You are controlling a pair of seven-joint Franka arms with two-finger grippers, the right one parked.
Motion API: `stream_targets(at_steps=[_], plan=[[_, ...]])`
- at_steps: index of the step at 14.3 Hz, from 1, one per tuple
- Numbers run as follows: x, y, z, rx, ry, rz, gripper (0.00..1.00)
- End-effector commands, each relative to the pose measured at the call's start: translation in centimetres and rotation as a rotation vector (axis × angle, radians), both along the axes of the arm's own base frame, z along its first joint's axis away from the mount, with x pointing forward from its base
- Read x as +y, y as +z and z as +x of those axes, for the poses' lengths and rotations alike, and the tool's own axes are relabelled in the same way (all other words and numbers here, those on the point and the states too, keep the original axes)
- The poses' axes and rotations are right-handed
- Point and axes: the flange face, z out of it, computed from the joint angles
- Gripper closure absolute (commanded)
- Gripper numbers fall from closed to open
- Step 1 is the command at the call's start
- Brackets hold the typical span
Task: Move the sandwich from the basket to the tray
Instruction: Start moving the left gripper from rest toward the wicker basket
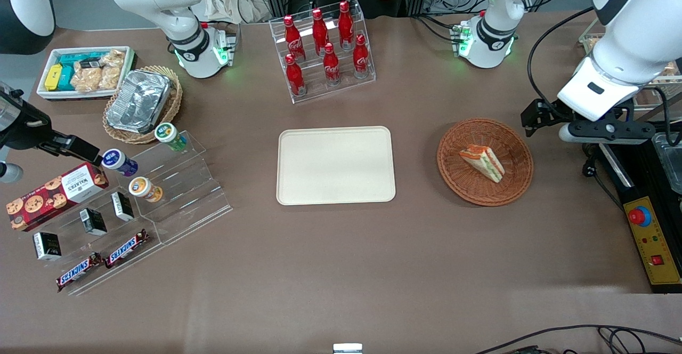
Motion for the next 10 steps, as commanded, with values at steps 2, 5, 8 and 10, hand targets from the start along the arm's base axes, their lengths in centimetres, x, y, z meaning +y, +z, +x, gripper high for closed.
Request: stream_targets(at_steps=[2,5,8,10], plan=[[0.25,0.13,-0.30,0.007,-0.017,0.026,0.01],[0.34,0.29,-0.44,0.009,0.000,0.026,0.01],[0.30,0.25,-0.56,0.008,0.101,0.033,0.01],[0.58,0.40,-0.54,0.006,0.112,0.028,0.01]])
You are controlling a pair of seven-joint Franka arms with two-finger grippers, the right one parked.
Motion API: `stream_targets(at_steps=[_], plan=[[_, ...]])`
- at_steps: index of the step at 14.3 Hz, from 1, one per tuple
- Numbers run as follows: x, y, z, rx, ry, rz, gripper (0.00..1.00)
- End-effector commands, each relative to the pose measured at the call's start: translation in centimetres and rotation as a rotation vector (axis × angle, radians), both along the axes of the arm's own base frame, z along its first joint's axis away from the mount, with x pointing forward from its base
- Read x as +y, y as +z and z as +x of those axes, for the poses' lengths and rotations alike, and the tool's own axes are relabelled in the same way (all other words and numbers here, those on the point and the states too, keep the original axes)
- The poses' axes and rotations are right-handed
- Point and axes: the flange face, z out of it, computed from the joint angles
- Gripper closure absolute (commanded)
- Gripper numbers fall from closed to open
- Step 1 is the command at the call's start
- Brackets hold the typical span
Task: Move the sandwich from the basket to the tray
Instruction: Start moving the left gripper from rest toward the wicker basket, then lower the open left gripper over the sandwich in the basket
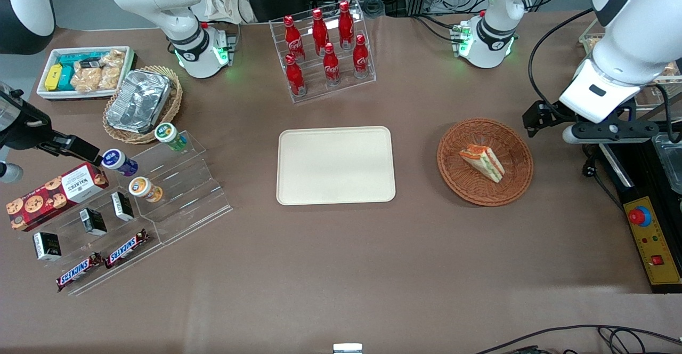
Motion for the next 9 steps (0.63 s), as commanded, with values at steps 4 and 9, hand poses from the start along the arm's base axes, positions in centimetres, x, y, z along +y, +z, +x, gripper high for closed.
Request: stream_targets(at_steps=[4,9], plan=[[1.7,0.9,-0.3,-0.001,0.075,0.003,0.01],[0.8,-0.3,-0.7,0.019,0.384,0.017,0.01]])
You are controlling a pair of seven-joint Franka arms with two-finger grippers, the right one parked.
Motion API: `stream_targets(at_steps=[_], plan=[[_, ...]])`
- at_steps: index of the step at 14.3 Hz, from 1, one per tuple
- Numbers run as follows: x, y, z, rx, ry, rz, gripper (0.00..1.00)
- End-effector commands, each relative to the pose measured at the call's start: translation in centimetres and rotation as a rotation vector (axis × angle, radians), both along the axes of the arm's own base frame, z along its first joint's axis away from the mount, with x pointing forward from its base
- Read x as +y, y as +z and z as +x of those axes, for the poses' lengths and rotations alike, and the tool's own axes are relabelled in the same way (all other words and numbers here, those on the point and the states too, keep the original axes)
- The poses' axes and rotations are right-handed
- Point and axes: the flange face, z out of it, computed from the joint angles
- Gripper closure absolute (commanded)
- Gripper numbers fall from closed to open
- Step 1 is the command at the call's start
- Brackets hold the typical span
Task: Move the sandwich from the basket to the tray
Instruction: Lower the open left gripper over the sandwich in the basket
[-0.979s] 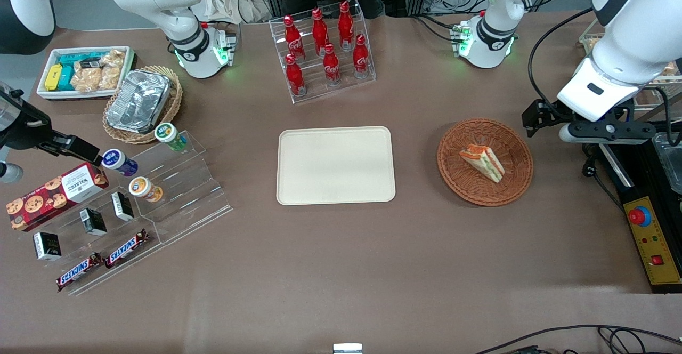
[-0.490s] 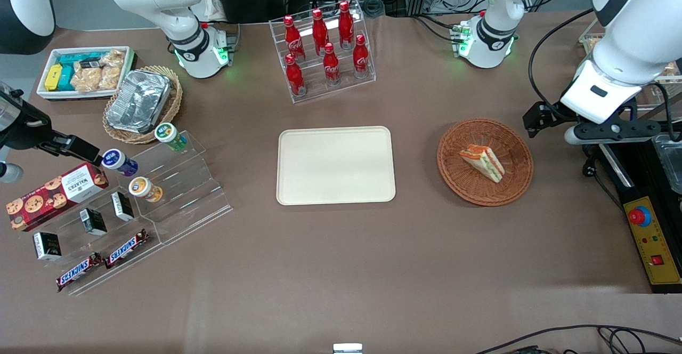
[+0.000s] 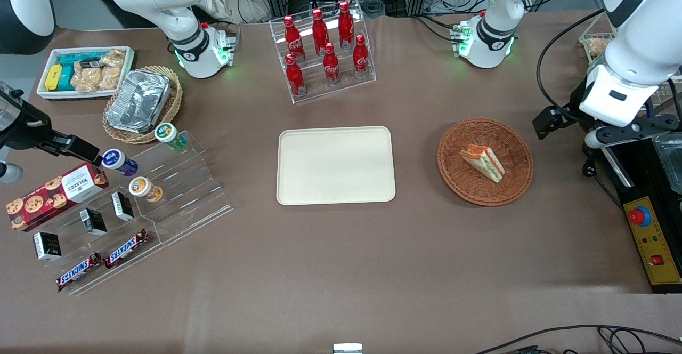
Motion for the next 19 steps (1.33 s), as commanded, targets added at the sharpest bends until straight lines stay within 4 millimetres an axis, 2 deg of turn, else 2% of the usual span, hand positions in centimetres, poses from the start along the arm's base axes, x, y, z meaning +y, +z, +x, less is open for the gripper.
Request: stream_targets(at_steps=[1,4,7,11,14,17,19], plan=[[-0.6,0.0,-0.6,0.007,0.149,0.009,0.01],[-0.8,-1.0,-0.9,0.039,0.235,0.013,0.01],[-1.3,-3.9,-2.2,0.085,0.420,0.045,0.01],[-1.4,-7.7,-4.1,0.147,0.448,0.083,0.01],[-1.1,-11.1,-5.7,0.125,0.463,0.088,0.01],[-0.6,-16.0,-7.7,0.088,0.523,0.085,0.01],[-0.6,-18.5,-8.0,0.070,0.558,0.077,0.01]])
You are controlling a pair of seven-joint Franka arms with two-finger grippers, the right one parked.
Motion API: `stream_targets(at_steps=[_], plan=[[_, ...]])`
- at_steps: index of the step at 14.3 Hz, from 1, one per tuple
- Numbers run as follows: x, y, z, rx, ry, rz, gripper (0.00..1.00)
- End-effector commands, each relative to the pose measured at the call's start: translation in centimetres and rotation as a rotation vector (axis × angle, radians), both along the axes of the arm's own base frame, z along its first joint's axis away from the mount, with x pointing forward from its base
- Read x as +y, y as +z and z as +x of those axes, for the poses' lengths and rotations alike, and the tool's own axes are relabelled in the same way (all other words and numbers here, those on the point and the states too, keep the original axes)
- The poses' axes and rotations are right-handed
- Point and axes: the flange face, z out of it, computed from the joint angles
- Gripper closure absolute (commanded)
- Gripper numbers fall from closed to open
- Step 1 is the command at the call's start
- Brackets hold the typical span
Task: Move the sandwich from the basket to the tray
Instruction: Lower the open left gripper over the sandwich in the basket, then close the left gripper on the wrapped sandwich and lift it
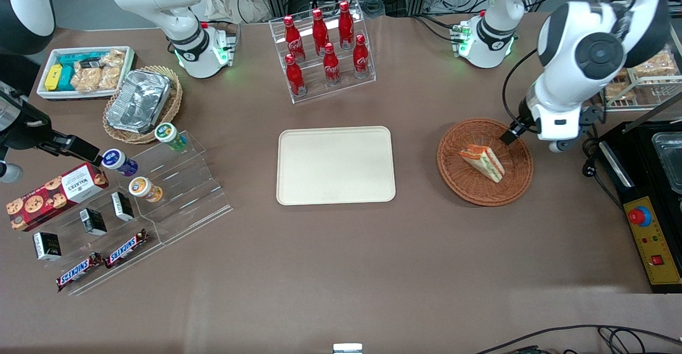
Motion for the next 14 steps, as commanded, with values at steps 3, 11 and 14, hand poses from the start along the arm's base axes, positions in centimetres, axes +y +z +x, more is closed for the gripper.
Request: stream_targets(at_steps=[3,11,14], plan=[[0.1,-5.3,-1.8,-0.090,0.080,-0.011,0.01],[-1.8,-11.2,-0.5,-0.116,0.131,-0.045,0.00],[-1.7,-12.3,-0.1,-0.123,0.125,-0.052,0.00]])
